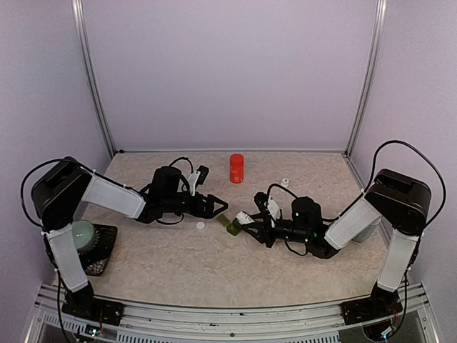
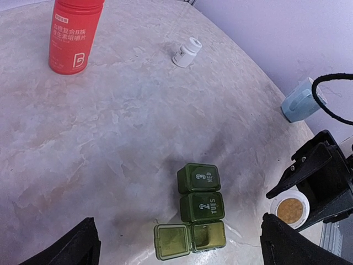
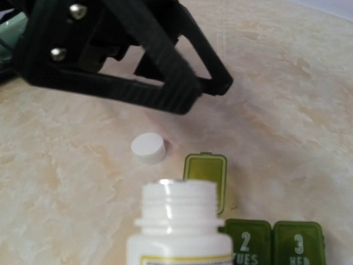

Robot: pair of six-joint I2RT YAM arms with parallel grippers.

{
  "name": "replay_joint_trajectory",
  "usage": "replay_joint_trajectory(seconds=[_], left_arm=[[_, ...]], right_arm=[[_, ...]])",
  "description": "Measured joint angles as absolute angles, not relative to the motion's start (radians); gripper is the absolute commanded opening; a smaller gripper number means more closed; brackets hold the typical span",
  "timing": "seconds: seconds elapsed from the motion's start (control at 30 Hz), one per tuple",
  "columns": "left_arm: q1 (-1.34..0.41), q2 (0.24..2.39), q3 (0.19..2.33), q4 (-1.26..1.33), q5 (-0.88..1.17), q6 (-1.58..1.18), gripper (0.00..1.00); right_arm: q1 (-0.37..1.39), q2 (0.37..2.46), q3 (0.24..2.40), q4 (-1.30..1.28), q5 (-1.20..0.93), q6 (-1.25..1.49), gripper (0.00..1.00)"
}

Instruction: Sort the pills into containers

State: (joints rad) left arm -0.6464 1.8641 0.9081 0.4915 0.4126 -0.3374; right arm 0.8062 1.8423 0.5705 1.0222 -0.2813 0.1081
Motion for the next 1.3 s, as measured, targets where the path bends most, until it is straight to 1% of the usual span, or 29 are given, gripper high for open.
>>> replay_joint_trajectory(seconds=[0.77, 1.3], left_arm=[[-0.64, 1.864, 0.867, 0.517, 0.415, -0.36, 0.99], [-0.635, 1.864, 0.864, 0.518, 0.414, -0.385, 0.99]], right_arm=[[0.805, 1.842, 0.678, 0.751, -0.257, 0.094, 0.16], [0.805, 1.871, 0.71, 0.676, -0.27, 0.093, 0.14]])
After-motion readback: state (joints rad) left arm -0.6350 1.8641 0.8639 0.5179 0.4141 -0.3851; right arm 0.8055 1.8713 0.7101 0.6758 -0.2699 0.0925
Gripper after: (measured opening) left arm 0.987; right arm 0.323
